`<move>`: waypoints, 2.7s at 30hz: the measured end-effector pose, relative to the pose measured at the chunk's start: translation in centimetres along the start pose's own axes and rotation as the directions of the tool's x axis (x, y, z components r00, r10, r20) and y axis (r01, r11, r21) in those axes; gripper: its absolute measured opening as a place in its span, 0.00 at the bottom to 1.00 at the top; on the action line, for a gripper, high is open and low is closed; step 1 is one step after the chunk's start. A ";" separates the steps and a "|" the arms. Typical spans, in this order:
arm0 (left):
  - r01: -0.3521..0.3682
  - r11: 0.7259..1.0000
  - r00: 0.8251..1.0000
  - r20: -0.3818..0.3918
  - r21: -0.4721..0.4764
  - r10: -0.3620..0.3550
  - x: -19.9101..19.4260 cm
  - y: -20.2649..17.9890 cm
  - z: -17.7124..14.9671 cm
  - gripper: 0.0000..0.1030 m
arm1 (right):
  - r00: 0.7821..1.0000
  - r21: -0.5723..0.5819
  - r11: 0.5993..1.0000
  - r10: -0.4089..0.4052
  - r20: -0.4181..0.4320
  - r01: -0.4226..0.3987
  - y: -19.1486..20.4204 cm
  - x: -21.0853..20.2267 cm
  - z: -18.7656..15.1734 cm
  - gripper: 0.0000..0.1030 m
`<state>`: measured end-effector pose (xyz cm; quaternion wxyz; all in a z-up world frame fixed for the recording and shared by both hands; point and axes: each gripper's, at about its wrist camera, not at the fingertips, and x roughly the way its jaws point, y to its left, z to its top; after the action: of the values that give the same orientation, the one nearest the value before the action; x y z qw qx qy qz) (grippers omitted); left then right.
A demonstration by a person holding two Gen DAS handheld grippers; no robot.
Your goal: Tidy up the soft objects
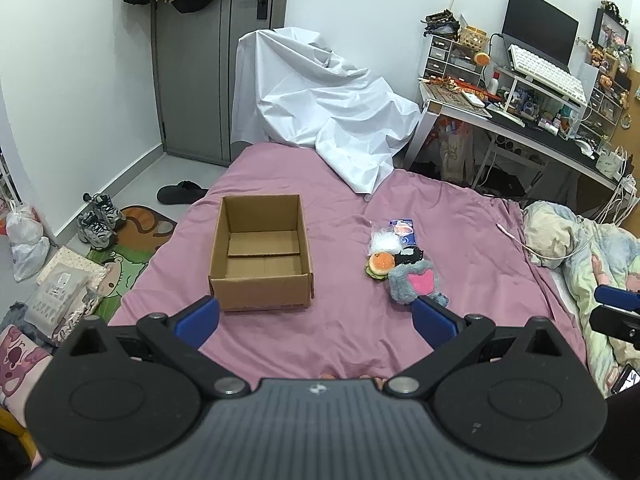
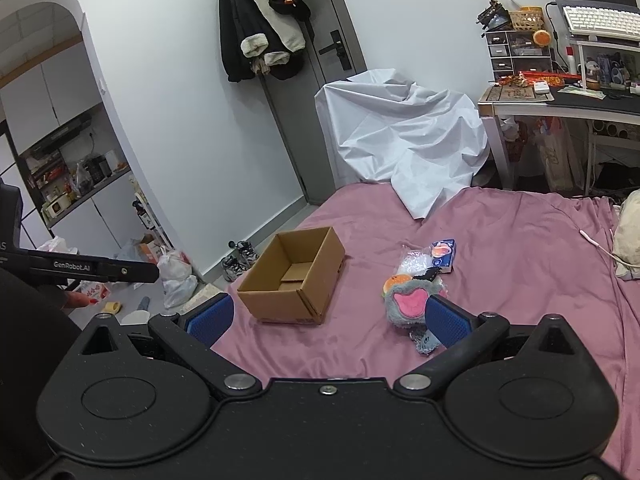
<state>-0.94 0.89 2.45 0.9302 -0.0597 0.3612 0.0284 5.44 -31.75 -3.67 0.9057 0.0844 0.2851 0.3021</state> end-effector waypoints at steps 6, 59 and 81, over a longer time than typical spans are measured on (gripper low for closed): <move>0.009 0.999 1.000 0.018 0.037 -0.010 -0.5 -0.6 -0.1 0.99 | 1.000 0.002 1.000 -0.009 -0.001 0.009 0.2 -0.1 0.1 1.00; 0.034 0.999 0.999 0.002 0.031 -0.034 0.2 -0.9 0.0 0.99 | 1.000 0.008 1.000 -0.019 -0.008 0.019 -0.7 0.2 -0.3 1.00; 0.093 0.996 0.995 -0.038 -0.017 -0.094 6.3 -1.1 -0.8 0.98 | 1.000 0.108 0.994 -0.026 -0.015 0.028 -4.9 4.1 -1.4 1.00</move>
<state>3.32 -0.19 -2.31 0.9229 -0.0839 0.3755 -0.0136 9.85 -33.28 -8.32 0.9018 0.1273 0.3085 0.2746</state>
